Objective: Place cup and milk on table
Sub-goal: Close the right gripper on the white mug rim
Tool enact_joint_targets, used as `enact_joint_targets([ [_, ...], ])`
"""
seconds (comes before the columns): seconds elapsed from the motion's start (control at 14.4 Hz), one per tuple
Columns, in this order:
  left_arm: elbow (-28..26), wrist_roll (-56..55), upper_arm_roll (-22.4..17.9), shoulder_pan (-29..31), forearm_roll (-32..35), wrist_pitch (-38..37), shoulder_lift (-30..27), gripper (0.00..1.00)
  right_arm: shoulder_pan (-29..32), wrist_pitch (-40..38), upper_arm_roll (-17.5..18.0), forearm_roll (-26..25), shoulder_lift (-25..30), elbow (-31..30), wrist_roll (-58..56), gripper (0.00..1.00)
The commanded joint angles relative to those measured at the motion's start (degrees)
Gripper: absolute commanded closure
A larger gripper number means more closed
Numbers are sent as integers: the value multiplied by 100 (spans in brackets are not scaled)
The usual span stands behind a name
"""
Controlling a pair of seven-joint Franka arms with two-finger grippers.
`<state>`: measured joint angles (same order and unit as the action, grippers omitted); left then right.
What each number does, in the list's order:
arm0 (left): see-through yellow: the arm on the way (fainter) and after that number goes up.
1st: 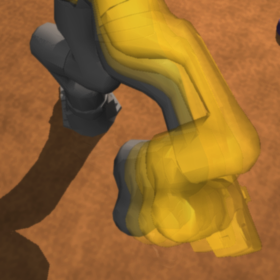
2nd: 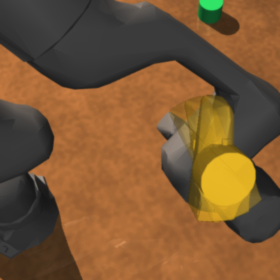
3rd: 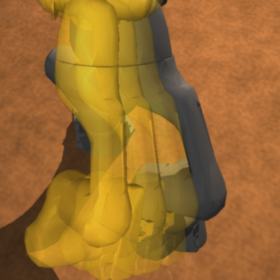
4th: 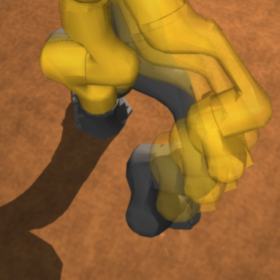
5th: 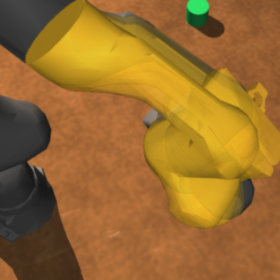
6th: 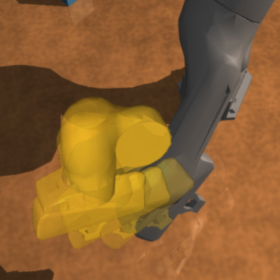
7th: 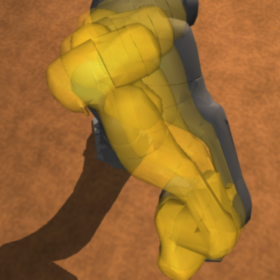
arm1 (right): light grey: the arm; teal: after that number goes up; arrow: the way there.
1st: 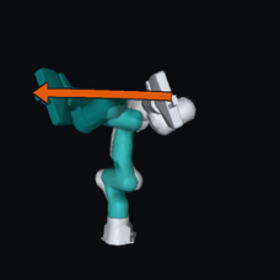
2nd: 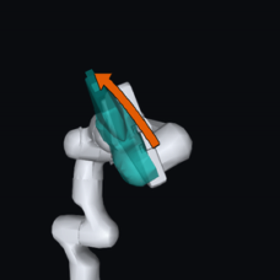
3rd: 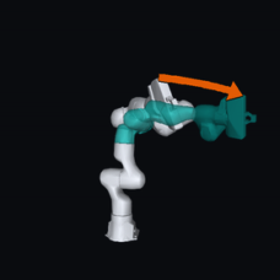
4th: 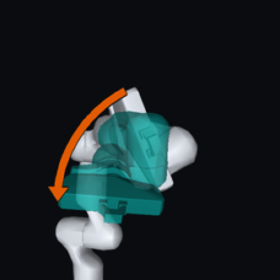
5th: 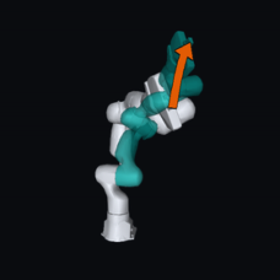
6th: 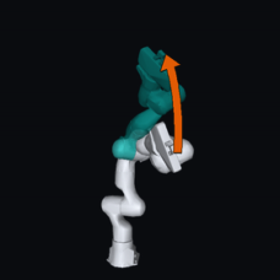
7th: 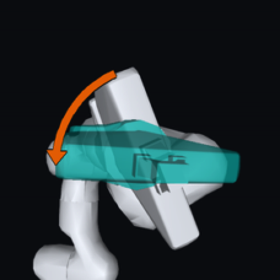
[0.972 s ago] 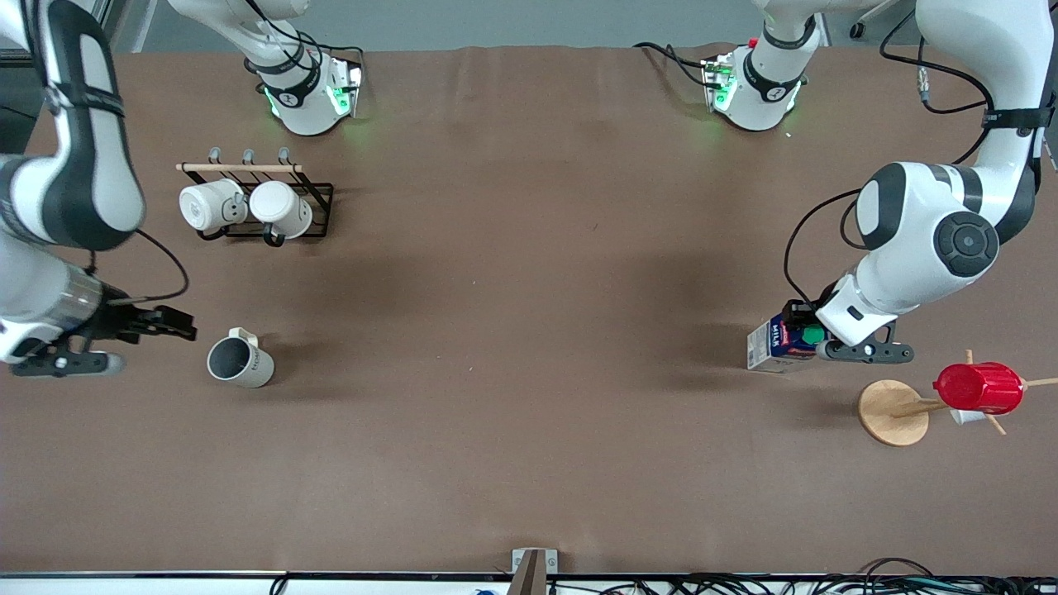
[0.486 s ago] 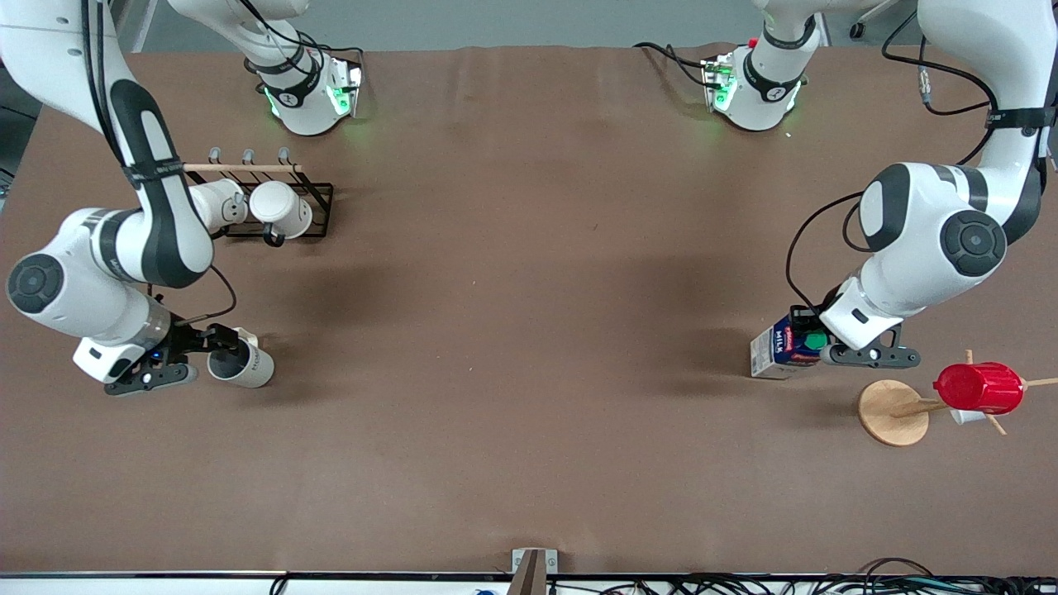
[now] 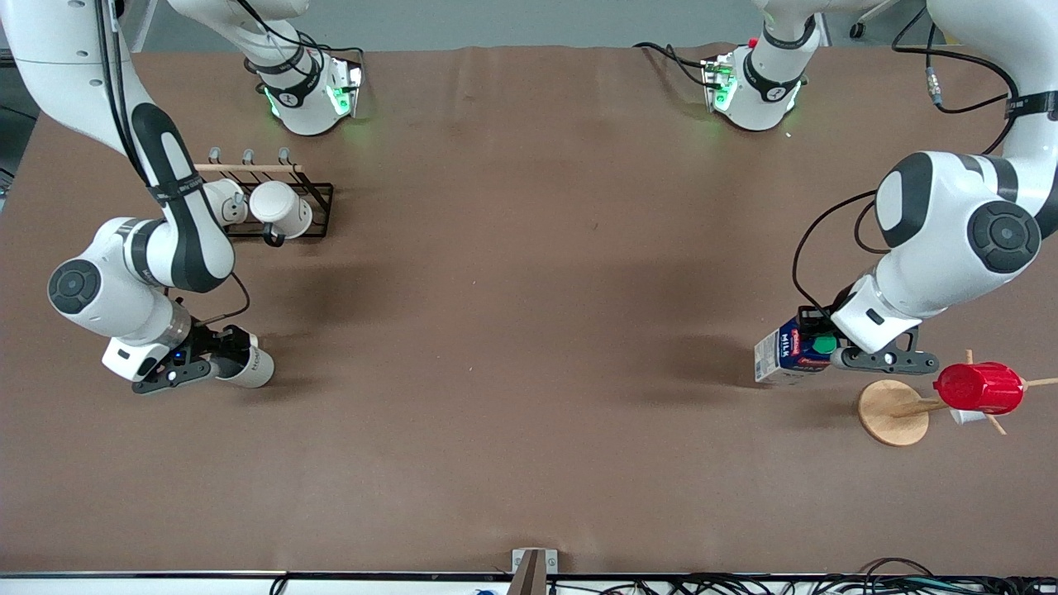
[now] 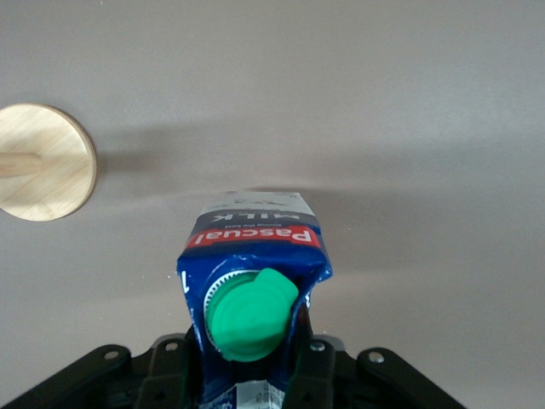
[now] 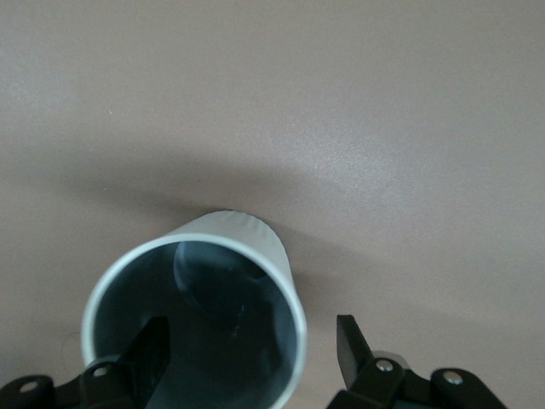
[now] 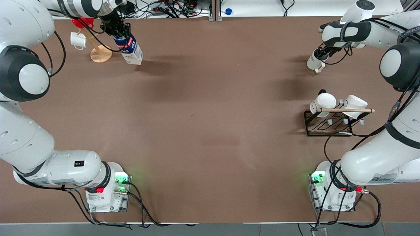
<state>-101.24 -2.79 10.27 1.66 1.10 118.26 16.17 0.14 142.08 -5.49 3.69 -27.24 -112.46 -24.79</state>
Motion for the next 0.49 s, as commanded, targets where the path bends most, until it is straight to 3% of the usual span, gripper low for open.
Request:
enact_joint_targets([
  [0.0,254,-256,159,-17,83,-198,35,61,48,83,21,62,61,-83,-88,78],
  [0.07,298,-370,212,-26,83,-251,35,61,48,57,21,70,61,-65,-53,92],
  [0.14,385,-493,274,-26,83,-356,35,61,65,48,21,96,61,-30,-9,100],
  [0.42,579,-678,423,-26,75,-488,35,61,48,-171,21,649,70,172,507,100],
])
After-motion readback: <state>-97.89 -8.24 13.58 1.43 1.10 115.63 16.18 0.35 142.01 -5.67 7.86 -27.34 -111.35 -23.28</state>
